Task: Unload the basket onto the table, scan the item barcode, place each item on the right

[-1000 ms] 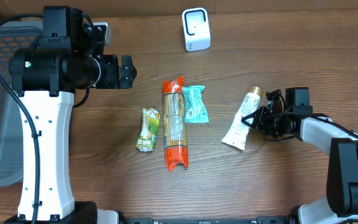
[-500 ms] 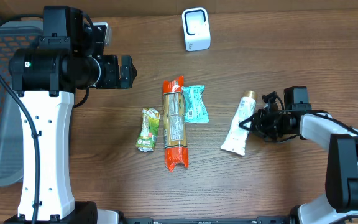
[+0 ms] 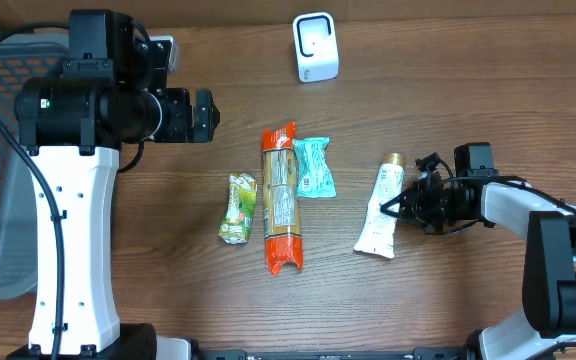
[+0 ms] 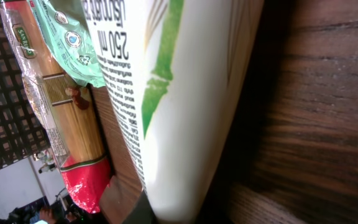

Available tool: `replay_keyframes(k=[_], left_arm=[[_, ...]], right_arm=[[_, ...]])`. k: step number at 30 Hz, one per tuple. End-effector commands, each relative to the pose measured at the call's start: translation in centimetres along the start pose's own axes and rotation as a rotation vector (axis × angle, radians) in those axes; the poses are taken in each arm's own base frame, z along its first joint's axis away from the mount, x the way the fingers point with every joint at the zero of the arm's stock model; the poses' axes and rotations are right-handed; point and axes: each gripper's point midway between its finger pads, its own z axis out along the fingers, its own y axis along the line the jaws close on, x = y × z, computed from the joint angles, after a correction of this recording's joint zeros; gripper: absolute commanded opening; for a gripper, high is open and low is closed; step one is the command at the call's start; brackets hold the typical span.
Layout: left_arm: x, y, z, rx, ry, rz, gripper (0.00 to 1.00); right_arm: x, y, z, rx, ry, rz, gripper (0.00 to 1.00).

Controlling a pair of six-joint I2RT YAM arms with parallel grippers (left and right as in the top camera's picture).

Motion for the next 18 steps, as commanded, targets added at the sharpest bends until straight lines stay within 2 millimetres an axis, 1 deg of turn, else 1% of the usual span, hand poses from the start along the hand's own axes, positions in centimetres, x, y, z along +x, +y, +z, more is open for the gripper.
replay_keyframes(k=[1,5,9,11,15,18], left_arm=[[-0.1,0.2,0.0,-0.005,-0.004,0.020,1.00],[-0.1,0.2,0.0,-0.005,-0.004,0.020,1.00],[-0.1,0.2,0.0,-0.005,-0.004,0.020,1.00],[-0.1,0.2,0.0,-0.005,-0.004,0.020,1.00],[-0.1,0.2,0.0,-0.005,-0.004,0.020,1.00],[-0.1,0.2,0.0,-0.005,-0.004,0.020,1.00]], right_arm=[[0.8,-0.9,0.2,0.050,0.013,0.001,0.04],[0.3,0.3,-0.6,0.039,-0.022,-0.035,0.04],[-0.5,2.3,-2.3,0.028,-0.071,-0.092,0.04],[-0.6,3.1,-3.1,0.030,-0.087,-0.156,0.04],[-0.6,4.2,-4.1,0.045,-0.085,-0.256,0.04],[0.0,5.0,-4.6,0.044,-0.044,-0.336,0.04]])
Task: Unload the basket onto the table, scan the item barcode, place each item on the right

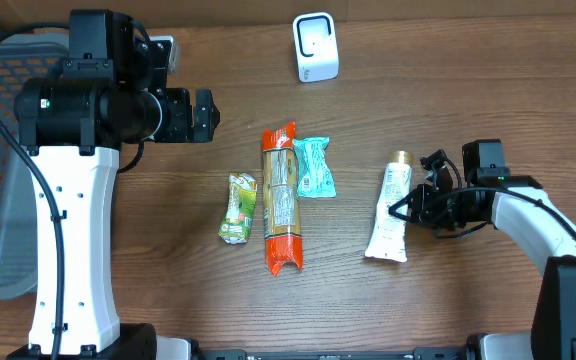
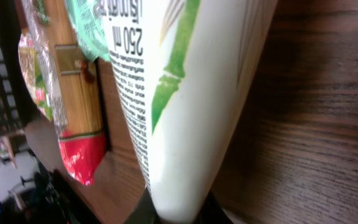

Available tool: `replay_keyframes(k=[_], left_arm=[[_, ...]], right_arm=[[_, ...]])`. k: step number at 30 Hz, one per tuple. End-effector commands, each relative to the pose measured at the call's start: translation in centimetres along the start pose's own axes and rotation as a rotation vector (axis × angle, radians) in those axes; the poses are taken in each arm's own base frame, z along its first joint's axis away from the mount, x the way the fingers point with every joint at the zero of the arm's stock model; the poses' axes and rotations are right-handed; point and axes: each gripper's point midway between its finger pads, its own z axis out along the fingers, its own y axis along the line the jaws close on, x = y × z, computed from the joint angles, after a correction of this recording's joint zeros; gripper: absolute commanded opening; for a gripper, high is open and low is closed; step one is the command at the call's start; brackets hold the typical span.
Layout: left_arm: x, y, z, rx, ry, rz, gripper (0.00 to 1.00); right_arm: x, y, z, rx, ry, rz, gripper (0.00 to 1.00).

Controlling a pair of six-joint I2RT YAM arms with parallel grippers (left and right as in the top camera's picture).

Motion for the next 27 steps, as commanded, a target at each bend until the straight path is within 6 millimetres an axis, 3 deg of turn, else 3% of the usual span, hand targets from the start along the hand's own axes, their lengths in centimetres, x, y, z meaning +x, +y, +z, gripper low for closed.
replay_keyframes(k=[1,3,5,10,14,17,21,27], left_arm=[[-0.1,0.2,0.0,-0.005,-0.005,0.020,0.99],[-0.1,0.2,0.0,-0.005,-0.005,0.020,0.99],[-0.1,0.2,0.0,-0.005,-0.004,0.020,1.00],[-0.1,0.2,0.0,-0.005,-0.005,0.020,0.99],[-0.1,0.2,0.0,-0.005,-0.005,0.020,1.00],[-0.1,0.2,0.0,-0.005,-0.005,0.020,0.99],[-0.1,0.2,0.0,-0.005,-0.005,0.020,1.00],[-0.1,0.2,0.0,-0.005,-0.005,0.020,1.00]], right_arm=[[-1.5,2.8,-1.6,-0.035,-0.025,-0.213,0.04],[-1.3,4.3,-2.3,-0.067,0.006,-0.235,0.04],[-1.3,7.0,-3.4,-0.169,0.020,-0.271,0.04],[-2.7,14.7,-8.6,-0.394,-0.008,-0.372,0.04],[-3.5,18.6,-12.0,-0.441,-0.049,-0.471,0.04],[-3.9,20.8,-13.4,-0.462,-0.076,-0.537,0.04],[-3.0,23.8,-14.4,-0.594,-0.098,-0.679,0.04],[-2.8,24.3,-14.1,-0.601,-0.088,-0.680,0.04]])
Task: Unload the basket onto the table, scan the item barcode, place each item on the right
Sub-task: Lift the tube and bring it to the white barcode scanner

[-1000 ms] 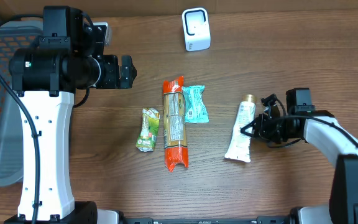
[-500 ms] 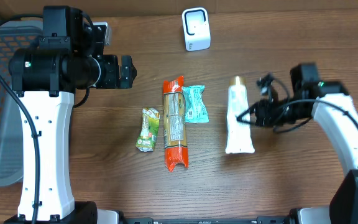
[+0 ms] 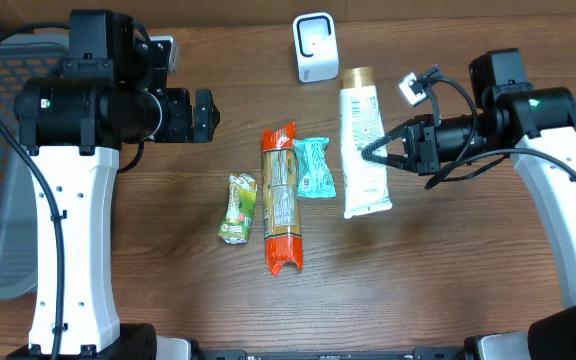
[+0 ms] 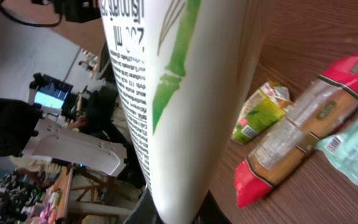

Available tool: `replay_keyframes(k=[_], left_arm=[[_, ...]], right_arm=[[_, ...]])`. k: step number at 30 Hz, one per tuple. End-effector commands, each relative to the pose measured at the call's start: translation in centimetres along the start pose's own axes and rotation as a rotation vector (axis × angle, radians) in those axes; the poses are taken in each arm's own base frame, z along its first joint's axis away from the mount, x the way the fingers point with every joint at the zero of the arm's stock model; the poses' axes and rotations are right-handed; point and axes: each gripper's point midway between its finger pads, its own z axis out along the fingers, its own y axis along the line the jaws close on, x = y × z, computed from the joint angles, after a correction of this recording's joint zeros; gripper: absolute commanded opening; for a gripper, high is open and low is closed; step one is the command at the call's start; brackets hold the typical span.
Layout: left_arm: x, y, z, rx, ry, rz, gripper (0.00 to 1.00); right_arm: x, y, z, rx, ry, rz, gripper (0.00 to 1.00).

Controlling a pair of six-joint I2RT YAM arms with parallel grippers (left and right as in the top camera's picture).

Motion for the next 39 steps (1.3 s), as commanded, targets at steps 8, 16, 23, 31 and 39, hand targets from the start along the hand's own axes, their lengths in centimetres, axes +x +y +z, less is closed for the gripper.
replay_keyframes(k=[8,16,23,31,39], left_arm=[[-0.1,0.2,0.0,-0.005,-0.004,0.020,0.99],[-0.1,0.2,0.0,-0.005,-0.004,0.020,0.99],[-0.1,0.2,0.0,-0.005,-0.004,0.020,1.00],[-0.1,0.2,0.0,-0.005,-0.004,0.020,1.00],[-0.1,0.2,0.0,-0.005,-0.004,0.020,1.00]], right_arm=[[-6.8,-1.0,-3.4,0.412,-0.146,0.138,0.03],[-13.3,-4.9,-5.3,0.891,-0.250,0.065,0.03],[-14.3,-16.4,-2.8,1.374,-0.091,-0.098,0.04],[-16.6,-24.8,0.5,1.650,0.130,-0.487,0.04],[-18.2,-29.4,1.6,1.799,0.212,-0.685,0.04]])
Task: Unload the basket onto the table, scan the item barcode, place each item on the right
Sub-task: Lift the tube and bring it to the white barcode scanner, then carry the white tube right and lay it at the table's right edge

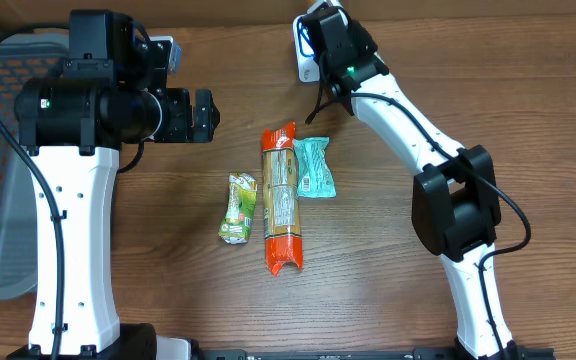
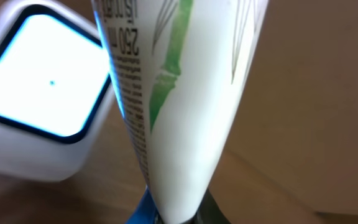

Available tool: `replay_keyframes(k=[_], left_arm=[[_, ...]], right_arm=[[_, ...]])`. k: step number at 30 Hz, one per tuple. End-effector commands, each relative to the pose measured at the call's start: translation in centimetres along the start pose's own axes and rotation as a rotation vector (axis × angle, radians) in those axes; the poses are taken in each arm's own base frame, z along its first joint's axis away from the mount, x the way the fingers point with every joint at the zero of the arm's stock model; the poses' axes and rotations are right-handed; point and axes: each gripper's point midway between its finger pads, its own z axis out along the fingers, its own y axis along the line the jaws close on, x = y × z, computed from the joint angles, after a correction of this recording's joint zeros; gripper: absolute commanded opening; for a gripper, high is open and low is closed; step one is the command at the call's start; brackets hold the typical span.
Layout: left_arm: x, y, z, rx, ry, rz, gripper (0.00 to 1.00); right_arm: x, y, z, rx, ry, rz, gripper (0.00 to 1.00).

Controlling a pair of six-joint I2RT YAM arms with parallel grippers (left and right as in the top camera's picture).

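Note:
A white tube [image 2: 185, 112] with a green bamboo stripe and small black print fills the middle of the right wrist view. My right gripper [image 2: 173, 214] is shut on its flat crimped end. The tube stands right beside the white barcode scanner [image 2: 36, 112], whose face glows white with a blue rim. From overhead, my right arm reaches to the table's far edge and covers most of the scanner [image 1: 302, 62]; the tube is hidden under it. At the left, my left gripper [image 1: 202, 115] hangs still, and its jaws are not readable.
A long red-and-tan packet [image 1: 280, 198], a teal packet [image 1: 314, 166] and a small green packet [image 1: 237, 208] lie mid-table. A mesh basket stands at the left edge. A brown cardboard wall [image 2: 316, 93] rises just behind the scanner.
My right gripper has moved with the tube from right of the packets to the far edge, directly at the scanner. The scanner's lit face now shows beside the tube. My left arm is unchanged.
My right gripper was shut on the tube's crimped end while it lay on the table at the right. Later the tube was held lifted near the teal packet, cap towards the scanner. Now it is held up against the scanner's glowing face.

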Motion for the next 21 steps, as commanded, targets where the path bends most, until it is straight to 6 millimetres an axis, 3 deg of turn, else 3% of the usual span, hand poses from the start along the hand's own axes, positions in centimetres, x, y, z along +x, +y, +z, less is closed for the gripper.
replay_keyframes(k=[1,6,21], left_arm=[[-0.1,0.2,0.0,-0.005,-0.004,0.020,1.00],[-0.1,0.2,0.0,-0.005,-0.004,0.020,1.00],[-0.1,0.2,0.0,-0.005,-0.004,0.020,0.99]], right_arm=[[-0.6,-2.2,0.2,0.120,0.008,-0.133,0.04],[-1.2,-1.3,0.9,0.130,-0.016,-0.208,0.04],[-2.0,-0.2,0.3,0.126,-0.036,-0.222,0.04]])
